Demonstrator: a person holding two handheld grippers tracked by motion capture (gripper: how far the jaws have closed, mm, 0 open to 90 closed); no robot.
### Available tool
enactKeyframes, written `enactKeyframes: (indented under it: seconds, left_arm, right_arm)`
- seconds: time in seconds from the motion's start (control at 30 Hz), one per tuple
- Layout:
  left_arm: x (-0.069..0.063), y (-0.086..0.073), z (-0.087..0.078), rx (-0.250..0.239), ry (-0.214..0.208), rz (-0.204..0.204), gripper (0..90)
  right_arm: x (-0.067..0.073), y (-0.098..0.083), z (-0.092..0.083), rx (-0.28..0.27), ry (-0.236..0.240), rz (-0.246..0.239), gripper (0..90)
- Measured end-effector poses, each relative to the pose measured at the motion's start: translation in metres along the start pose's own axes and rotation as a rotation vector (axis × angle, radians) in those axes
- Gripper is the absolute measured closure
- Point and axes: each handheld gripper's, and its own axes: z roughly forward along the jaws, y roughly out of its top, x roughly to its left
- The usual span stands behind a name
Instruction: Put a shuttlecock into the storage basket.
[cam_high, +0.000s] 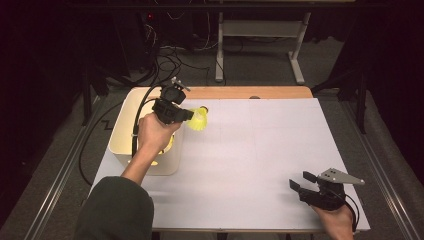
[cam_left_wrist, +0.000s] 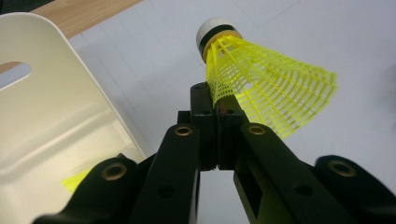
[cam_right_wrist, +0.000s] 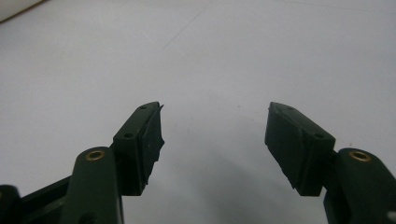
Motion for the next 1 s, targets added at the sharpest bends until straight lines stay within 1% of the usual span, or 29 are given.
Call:
enactKeyframes:
  seconds: [0.27, 0.53, 0.73, 0.8, 1.0]
  left_arm:
    - [0.008, -0.003, -0.007, -0.007, 0.008, -0.022, 89.3]
    - [0.019, -0.007, -0.012, -0.012, 0.032, -0.052, 89.3]
    - [0.026, -0.01, -0.016, -0.015, 0.036, -0.064, 89.3]
    - [0.028, -0.012, -0.017, -0.018, 0.029, -0.074, 89.3]
    - [0.037, -0.016, -0.022, -0.024, 0.043, -0.094, 89.3]
  right_arm:
    - [0.0, 0.0, 0.0, 0.002, -0.004, -0.006, 37.1]
    - [0.0, 0.0, -0.001, -0.001, -0.007, 0.0, 37.0]
    - [0.0, 0.0, 0.0, -0.001, -0.006, 0.0, 37.0]
    - [0.0, 0.0, 0.0, 0.0, -0.007, 0.001, 36.9]
    - [0.0, 0.0, -0.001, -0.005, -0.013, 0.0, 37.0]
